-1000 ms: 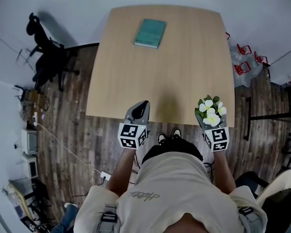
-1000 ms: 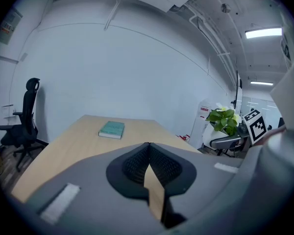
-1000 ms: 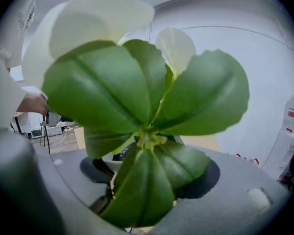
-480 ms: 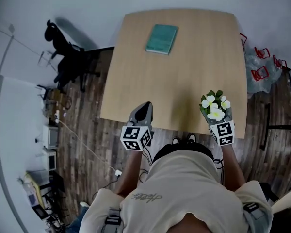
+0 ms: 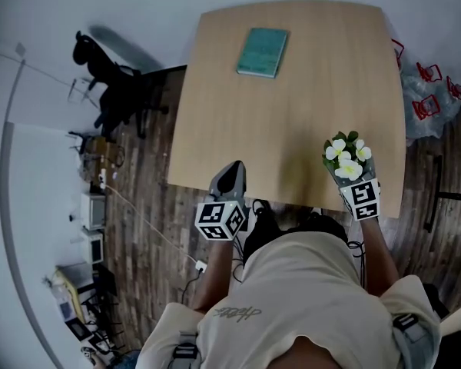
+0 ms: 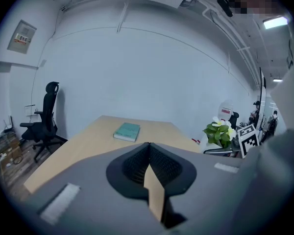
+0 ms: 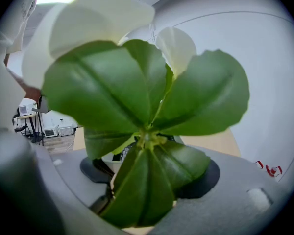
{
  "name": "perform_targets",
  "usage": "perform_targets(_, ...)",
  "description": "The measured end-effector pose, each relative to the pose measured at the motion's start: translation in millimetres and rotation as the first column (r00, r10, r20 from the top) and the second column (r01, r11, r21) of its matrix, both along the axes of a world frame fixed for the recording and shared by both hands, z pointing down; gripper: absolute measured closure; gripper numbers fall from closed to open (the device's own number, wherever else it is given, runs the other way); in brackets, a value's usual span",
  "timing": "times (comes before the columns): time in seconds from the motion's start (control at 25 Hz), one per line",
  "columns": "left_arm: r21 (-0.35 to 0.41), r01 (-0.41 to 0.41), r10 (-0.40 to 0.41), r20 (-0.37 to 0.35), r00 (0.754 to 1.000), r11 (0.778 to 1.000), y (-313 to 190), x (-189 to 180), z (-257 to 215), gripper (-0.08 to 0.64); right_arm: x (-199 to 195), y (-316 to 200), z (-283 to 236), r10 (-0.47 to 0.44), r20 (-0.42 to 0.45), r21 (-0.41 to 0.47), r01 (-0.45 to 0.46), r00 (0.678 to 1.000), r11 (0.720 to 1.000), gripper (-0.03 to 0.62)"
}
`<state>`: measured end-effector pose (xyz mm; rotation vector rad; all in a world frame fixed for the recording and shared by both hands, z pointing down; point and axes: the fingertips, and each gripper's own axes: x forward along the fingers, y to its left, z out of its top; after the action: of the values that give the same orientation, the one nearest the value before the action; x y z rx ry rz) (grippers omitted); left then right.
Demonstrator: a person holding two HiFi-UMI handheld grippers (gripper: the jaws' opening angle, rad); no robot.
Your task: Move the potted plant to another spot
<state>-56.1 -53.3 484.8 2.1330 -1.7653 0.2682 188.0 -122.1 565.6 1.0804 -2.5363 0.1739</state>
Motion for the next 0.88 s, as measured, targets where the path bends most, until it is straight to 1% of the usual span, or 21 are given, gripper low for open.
perform_targets(0.2, 0.006, -0.017, 0.017, -0.013, 1.000, 1.000, -5.2, -20.5, 6.2, 0.541, -27.6, 0.4, -4.7, -0.015, -0.025, 0.019, 0.016, 1.000, 1.000, 0.253)
perform_targets(0.32, 0.010, -0.026, 0.027, -0.034, 0.999, 1.000, -9.1, -40.8, 12.5, 0.541, -43.7, -0.7, -6.2, 0.008, -0.008, 0.011, -0.008, 1.000, 1.000, 0.253)
perform_targets(0.44, 0.014, -0.031, 0.032, -0.039, 0.999, 0.999, -12.8, -72.7, 15.7, 0.541, -64.6, -2.0, -10.6, 0.045, -0.007, 0.010, -0.045, 0.999, 0.999, 0.253)
perform_targets(0.6, 0.039, -0.028, 0.027, 0.009, 1.000, 0.999, -20.7, -125.9, 10.0, 0.541, -104.6, -0.4, -24.1, 0.080, 0.000, 0.019, -0.080, 0.997, 0.997, 0.253)
perform_targets(0.76, 0.063, -0.079, 0.079, 0.015, 0.997, 0.995, -27.1, -160.3, 6.3, 0.541, -141.7, 6.9, -30.5, 0.106, -0.019, 0.018, -0.105, 0.994, 0.994, 0.253)
perform_targets(0.88, 0.074, -0.127, 0.127, 0.000, 0.992, 0.989, -32.5, -183.0, 7.3, 0.541, -168.5, 8.6, -36.3, 0.133, -0.023, 0.018, -0.133, 0.991, 0.991, 0.253)
